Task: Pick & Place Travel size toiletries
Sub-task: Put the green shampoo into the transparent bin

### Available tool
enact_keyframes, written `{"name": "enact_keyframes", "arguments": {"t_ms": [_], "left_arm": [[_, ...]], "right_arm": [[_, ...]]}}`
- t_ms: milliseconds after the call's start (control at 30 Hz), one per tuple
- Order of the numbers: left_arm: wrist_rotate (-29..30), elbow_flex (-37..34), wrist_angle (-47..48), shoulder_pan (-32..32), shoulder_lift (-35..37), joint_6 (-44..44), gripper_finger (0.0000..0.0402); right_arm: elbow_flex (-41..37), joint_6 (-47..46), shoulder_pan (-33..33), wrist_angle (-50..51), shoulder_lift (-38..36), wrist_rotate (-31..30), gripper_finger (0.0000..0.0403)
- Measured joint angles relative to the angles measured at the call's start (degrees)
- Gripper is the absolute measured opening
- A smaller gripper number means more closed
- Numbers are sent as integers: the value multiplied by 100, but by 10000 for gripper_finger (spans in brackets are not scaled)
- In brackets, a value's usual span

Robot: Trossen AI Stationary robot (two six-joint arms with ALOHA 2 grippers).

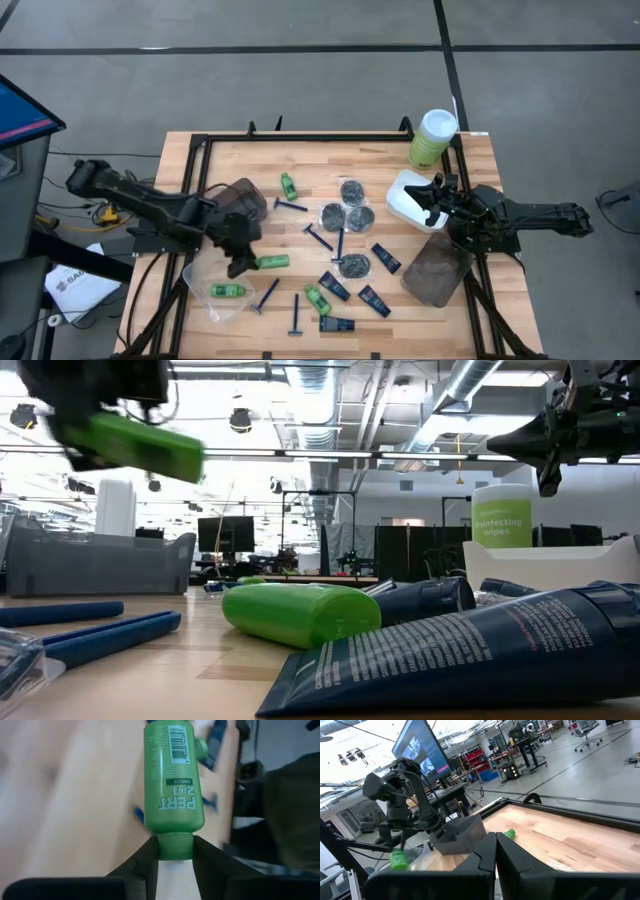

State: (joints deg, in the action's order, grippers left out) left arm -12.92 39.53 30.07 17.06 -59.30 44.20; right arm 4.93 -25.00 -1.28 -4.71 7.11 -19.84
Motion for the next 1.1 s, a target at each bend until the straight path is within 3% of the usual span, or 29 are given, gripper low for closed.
{"name": "enact_keyframes", "arguments": {"t_ms": [333,767,1100], "left_arm": [[-1197,0,1329,926,720,2119,89],[-664,2,2715,1508,690,2683,90],[-482,-152,2753,1537,286,2639,90]], "right_arm": [[2,3,0,166,-2,0,0],[2,1,0,287,0,0,0],[2,1,1,304,-1,0,0]]}}
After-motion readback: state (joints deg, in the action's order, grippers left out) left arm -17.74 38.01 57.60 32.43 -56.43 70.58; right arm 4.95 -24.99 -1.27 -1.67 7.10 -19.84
